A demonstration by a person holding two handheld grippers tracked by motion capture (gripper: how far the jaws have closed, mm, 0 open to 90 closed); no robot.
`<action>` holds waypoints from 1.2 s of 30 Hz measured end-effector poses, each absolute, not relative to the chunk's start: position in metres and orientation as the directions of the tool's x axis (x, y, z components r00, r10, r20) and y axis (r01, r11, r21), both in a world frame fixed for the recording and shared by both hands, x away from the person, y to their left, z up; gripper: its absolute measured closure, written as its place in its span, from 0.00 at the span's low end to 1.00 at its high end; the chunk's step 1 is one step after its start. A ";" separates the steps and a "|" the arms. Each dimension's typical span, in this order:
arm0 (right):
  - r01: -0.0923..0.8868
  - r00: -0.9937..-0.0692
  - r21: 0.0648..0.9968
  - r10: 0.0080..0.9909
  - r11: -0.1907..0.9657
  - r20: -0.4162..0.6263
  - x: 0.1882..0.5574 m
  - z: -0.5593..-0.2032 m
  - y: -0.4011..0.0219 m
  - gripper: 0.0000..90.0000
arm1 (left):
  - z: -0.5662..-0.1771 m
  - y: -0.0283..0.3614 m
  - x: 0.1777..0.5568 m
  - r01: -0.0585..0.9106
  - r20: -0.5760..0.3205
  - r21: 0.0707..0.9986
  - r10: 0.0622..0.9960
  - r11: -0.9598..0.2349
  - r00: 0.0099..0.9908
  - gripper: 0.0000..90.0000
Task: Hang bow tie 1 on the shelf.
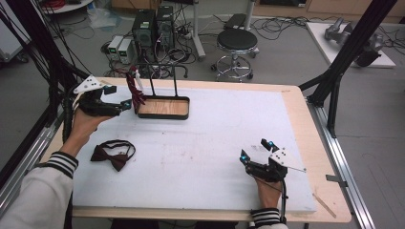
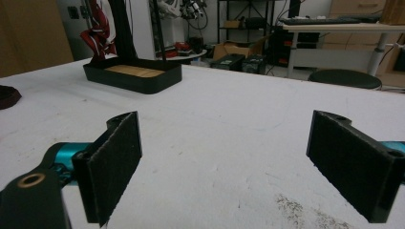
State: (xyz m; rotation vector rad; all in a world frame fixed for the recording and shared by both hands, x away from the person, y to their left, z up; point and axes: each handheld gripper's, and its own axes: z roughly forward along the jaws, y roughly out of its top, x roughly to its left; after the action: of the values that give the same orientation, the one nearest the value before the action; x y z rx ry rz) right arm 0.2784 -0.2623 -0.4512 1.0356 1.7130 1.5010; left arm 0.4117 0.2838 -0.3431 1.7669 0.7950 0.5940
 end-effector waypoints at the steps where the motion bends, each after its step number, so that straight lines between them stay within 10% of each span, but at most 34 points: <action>1: 0.161 -0.493 0.986 0.869 0.035 0.049 0.278 -0.451 -0.261 0.12 | -0.346 0.285 0.404 0.217 0.013 0.954 0.753 -0.206 0.658 0.14; 36: 0.144 -0.496 0.989 0.867 0.040 0.037 0.277 -0.451 -0.262 0.12 | -0.389 0.297 0.326 0.065 0.028 0.993 0.753 -0.094 0.658 0.14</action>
State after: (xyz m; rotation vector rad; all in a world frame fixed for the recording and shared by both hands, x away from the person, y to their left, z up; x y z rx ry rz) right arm 0.2771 -0.2623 -0.4515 1.0268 1.7071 1.5080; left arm 0.3260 0.2974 -0.3889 1.5801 0.6937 0.6605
